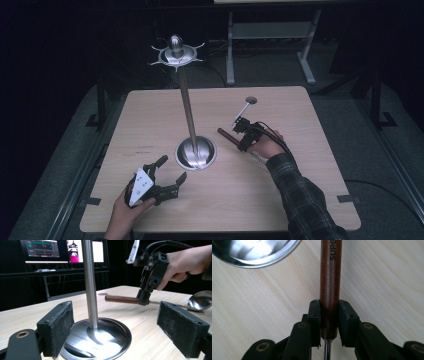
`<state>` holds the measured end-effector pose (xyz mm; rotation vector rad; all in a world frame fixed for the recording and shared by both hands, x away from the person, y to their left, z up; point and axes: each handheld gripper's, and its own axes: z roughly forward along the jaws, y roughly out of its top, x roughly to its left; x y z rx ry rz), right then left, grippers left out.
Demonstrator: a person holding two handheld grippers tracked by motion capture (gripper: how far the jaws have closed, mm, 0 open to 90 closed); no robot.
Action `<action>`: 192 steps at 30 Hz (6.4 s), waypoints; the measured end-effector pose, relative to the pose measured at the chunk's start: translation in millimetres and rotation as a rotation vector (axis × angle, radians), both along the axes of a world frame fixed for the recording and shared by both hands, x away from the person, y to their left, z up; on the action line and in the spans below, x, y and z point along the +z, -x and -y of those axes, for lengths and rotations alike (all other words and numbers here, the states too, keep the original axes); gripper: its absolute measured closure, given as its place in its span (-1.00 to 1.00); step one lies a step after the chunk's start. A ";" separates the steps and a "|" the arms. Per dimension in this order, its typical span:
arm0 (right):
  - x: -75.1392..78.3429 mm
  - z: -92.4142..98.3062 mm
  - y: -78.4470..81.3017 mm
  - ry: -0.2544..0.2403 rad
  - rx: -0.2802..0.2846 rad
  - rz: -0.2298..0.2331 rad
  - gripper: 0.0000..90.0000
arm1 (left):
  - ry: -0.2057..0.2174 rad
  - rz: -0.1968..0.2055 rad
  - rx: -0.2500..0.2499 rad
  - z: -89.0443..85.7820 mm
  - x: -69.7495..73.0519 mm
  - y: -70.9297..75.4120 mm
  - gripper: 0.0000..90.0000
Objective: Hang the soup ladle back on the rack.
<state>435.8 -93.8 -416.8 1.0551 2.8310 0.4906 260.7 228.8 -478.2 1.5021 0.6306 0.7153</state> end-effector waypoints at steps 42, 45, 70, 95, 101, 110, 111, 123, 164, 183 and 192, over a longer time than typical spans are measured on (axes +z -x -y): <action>68.9 76.0 68.0 -0.519 -0.081 0.316 0.64 | 0.013 -0.001 0.001 0.1 -0.2 0.0 -0.70; 74.4 80.0 72.5 -0.563 -0.072 0.344 0.64 | 0.013 -0.001 0.000 0.1 -0.1 -0.1 -0.70; 123.1 56.0 82.6 -0.694 0.041 0.456 0.63 | -0.001 0.008 -0.003 -0.1 -0.1 0.0 -0.70; 186.6 19.1 73.1 -0.736 0.164 0.486 0.63 | -0.013 0.003 -0.003 -0.8 0.4 0.2 -0.70; 193.1 12.0 67.1 -0.734 0.176 0.485 0.63 | -0.015 0.008 -0.004 -0.6 0.4 0.4 -0.70; 198.3 0.1 63.4 -0.735 0.188 0.481 0.63 | -0.006 0.010 -0.006 0.0 0.2 0.7 -0.70; 198.6 -0.9 62.6 -0.733 0.189 0.481 0.63 | -0.006 0.010 -0.006 0.0 0.3 0.7 -0.70; 200.7 -12.5 54.1 -0.723 0.200 0.477 0.63 | -0.007 0.012 -0.008 0.2 0.2 0.7 -0.70; 176.3 3.4 57.7 -0.697 0.151 0.480 0.20 | -0.002 0.011 -0.012 0.6 0.0 1.2 -0.70; 83.5 66.7 91.1 -0.641 0.004 0.464 -0.28 | 0.026 -0.004 0.001 -0.5 -0.5 0.2 -0.70; 38.2 89.7 108.2 -0.607 -0.069 0.471 -0.47 | 0.018 -0.003 0.001 -1.5 -0.4 0.1 -0.70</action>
